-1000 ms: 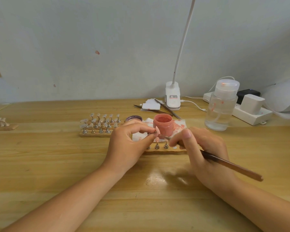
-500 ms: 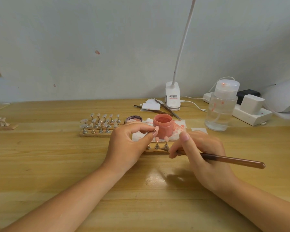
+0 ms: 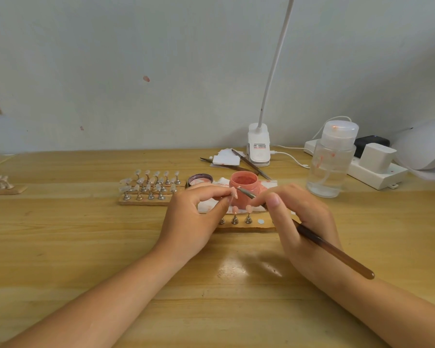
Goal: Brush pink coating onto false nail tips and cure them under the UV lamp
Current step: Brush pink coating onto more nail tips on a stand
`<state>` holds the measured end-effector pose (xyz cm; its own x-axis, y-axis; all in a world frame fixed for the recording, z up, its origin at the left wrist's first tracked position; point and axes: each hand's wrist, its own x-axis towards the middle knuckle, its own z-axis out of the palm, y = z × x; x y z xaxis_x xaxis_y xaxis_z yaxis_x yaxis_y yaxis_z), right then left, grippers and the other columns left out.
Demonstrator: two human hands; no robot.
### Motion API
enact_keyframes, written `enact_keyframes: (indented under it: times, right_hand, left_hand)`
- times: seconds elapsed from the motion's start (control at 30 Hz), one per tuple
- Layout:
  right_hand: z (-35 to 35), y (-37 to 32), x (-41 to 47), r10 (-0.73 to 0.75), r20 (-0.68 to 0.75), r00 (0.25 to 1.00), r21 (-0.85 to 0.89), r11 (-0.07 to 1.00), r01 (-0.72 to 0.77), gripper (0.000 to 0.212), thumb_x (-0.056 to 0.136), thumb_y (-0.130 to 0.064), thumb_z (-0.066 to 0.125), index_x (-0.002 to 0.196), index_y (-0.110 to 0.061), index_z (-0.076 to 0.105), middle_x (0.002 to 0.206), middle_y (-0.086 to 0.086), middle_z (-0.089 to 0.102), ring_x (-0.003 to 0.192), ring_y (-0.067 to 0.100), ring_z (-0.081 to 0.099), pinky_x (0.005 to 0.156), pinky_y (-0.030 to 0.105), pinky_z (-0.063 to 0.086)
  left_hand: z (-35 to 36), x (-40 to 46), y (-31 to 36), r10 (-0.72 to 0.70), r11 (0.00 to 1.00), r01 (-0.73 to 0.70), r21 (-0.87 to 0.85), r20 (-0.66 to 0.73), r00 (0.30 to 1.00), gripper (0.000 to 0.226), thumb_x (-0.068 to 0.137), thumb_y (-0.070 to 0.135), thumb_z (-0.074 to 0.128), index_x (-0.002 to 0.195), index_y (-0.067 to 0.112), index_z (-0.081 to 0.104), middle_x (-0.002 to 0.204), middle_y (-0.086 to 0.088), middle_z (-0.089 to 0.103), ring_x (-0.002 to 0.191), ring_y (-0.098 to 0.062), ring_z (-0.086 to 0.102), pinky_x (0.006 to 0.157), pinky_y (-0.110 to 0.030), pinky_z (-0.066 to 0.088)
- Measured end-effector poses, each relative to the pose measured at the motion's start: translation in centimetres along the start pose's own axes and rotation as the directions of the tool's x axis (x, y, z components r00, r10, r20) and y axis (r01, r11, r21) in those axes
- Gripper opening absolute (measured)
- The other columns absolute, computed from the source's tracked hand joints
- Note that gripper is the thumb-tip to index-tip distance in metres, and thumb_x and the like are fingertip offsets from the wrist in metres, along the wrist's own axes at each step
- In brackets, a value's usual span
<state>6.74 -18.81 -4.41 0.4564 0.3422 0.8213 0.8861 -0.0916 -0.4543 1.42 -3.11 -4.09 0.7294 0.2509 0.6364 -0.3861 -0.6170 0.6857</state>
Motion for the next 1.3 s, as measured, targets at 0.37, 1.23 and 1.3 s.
enact_keyframes:
  times: [0.37,1.23,1.3]
  right_hand:
    - [-0.18,-0.12,-0.16,0.022,0.007,1.0,-0.002,1.0,-0.022,0.046,0.096,-0.038,0.034,0.072,-0.016,0.067,0.071,-0.017,0.059,0.068,0.007,0.056,0.061,0.031,0.044]
    - [-0.3,-0.02,-0.21,0.001,-0.012,1.0,-0.001,1.0,-0.001,0.052,0.097,-0.04,0.032,0.07,-0.014,0.069,0.065,-0.017,0.055,0.063,0.006,0.053,0.058,0.029,0.042]
    - [-0.06,-0.07,-0.13,-0.002,-0.013,1.0,-0.043,0.999,0.002,0.045,0.095,-0.037,0.035,0.076,-0.016,0.07,0.067,-0.016,0.058,0.067,0.006,0.054,0.059,0.029,0.043]
  left_hand:
    - [0.09,-0.1,0.22,-0.007,1.0,0.007,0.017,0.01,1.0,0.024,0.077,-0.002,0.068,0.083,0.021,0.071,0.08,0.011,0.066,0.08,0.004,0.059,0.076,-0.006,0.04]
    - [0.02,-0.15,0.42,-0.024,0.999,0.024,0.024,-0.006,1.0,0.024,0.075,-0.003,0.069,0.08,0.02,0.071,0.076,0.017,0.065,0.078,0.007,0.059,0.073,-0.005,0.04]
    - [-0.01,-0.18,0.37,-0.015,0.999,0.014,0.031,0.002,1.0,0.023,0.075,-0.003,0.069,0.081,0.019,0.072,0.077,0.016,0.065,0.078,0.006,0.058,0.073,-0.005,0.04]
